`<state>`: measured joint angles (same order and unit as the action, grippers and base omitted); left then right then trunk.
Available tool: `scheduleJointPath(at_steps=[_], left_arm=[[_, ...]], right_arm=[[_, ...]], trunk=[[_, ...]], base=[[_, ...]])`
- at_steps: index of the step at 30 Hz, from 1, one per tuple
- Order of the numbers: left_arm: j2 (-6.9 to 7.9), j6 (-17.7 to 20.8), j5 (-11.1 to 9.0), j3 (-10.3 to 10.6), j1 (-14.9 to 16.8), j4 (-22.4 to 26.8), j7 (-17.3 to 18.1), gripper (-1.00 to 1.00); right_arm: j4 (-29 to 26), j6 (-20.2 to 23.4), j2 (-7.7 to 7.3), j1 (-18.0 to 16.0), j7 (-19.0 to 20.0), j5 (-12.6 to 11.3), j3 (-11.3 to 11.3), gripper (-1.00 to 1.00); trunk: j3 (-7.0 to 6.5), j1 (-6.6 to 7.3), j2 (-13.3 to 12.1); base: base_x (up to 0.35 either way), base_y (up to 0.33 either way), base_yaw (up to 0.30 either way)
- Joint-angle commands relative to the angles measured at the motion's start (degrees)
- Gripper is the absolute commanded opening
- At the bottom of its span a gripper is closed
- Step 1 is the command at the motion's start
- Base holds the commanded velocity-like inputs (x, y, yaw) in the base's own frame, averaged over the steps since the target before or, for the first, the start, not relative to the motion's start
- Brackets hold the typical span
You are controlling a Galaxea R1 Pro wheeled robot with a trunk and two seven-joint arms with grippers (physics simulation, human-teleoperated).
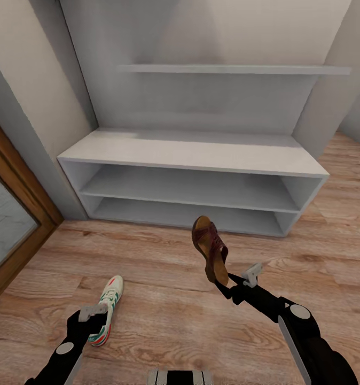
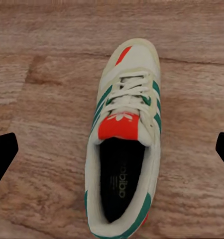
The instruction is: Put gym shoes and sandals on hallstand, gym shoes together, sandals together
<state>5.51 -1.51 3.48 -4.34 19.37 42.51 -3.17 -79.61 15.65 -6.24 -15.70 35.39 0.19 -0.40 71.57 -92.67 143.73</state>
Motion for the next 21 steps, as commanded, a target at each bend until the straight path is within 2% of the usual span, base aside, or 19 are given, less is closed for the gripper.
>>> scheduleJointPath(at_steps=[1,2,6,21], left_arm=[[-0.04,-0.39,1.04,-0.02,0.03,-0.03,-0.18,1.0],[-0.05,-0.62,1.8,-0.04,0.04,-0.05,-0.14,1.0],[-0.12,-0.81,2.21,0.0,-0.01,-0.07,-0.08,1.0],[-0.08,-1.82,2.23,-0.03,-0.1,-0.15,0.0,1.0]], right_arm=[[-0.06,0.55,0.0,-0.03,0.21,-0.28,-0.04,-1.0],[-0.07,0.54,0.0,-0.03,0.21,-0.28,-0.04,-1.0],[-0.09,0.53,0.0,-0.03,0.21,-0.28,-0.04,-1.0],[-0.11,0.52,0.0,-0.03,0.21,-0.3,-0.04,-1.0]], trunk=[[0.35,-0.01,0.03],[0.66,-0.04,0.05],[1.91,-0.14,0.1],[6.6,-0.53,0.3]], base=[[0.0,0.0,0.0],[0.0,0.0,0.0],[0.0,0.0,0.0],[0.0,0.0,0.0]])
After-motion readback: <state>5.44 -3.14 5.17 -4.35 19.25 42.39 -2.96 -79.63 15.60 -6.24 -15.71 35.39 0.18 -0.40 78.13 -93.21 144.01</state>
